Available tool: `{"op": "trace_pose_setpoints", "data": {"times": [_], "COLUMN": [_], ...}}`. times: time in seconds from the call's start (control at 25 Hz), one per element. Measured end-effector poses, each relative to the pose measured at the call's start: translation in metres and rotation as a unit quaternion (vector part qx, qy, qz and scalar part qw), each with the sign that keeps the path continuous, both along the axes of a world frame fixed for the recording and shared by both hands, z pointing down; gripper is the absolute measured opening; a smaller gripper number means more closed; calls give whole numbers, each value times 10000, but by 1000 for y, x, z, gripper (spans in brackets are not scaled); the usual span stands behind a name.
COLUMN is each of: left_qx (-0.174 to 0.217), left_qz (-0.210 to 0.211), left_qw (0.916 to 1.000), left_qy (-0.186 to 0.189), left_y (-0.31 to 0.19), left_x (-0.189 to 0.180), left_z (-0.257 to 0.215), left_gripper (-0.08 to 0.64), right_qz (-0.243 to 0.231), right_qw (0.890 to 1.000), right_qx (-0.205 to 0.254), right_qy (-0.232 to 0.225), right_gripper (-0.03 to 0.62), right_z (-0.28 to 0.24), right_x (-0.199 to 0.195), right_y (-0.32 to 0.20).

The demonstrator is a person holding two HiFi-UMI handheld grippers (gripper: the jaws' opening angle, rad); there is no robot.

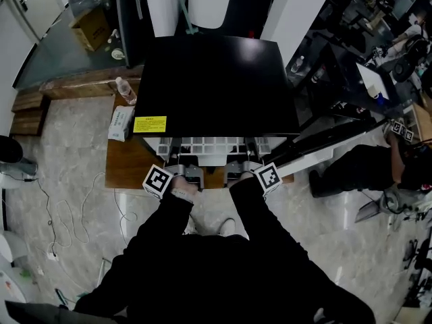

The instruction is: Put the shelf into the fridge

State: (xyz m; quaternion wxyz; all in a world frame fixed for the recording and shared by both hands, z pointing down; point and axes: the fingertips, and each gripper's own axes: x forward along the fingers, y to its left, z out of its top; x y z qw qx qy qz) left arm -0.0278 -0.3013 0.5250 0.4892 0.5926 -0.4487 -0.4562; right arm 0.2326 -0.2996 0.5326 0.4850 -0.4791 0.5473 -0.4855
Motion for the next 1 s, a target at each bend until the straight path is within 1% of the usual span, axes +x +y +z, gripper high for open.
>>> {"op": "trace_pose_setpoints", "data": {"times": [0.16, 0.48, 0.76, 0.88, 0.92, 0.96, 1.0], "left_qx": [50, 109, 203, 316, 373, 427, 476], "left_qz": [-130, -264, -338, -274, -232, -184, -121], "left_qw": [9999, 9995, 9991, 9989, 9988, 9987, 9987], "left_qy": [-42, -118, -120, -216, -224, -192, -123], "left_y": [-17, -32, -39, -39, -38, -36, -34], "left_x": [3, 3, 1, 3, 3, 2, 2], "left_z": [-4, -2, -5, -7, -8, -8, -8], "left_gripper": [37, 38, 40, 45, 49, 49, 65], "right_qz": [79, 173, 338, 261, 209, 157, 91], "right_qw": [10000, 9998, 9993, 9994, 9995, 9996, 9995], "right_qx": [11, -5, 56, 198, 226, 252, 295], "right_qy": [-42, -67, -152, -94, -44, -5, 29], "right_gripper": [34, 34, 37, 37, 48, 77, 120], "right_z": [-2, -1, -3, -3, -3, -3, -4], "right_x": [2, 3, 2, 4, 5, 6, 5], "right_y": [-17, -32, -40, -41, -41, -39, -36]}}
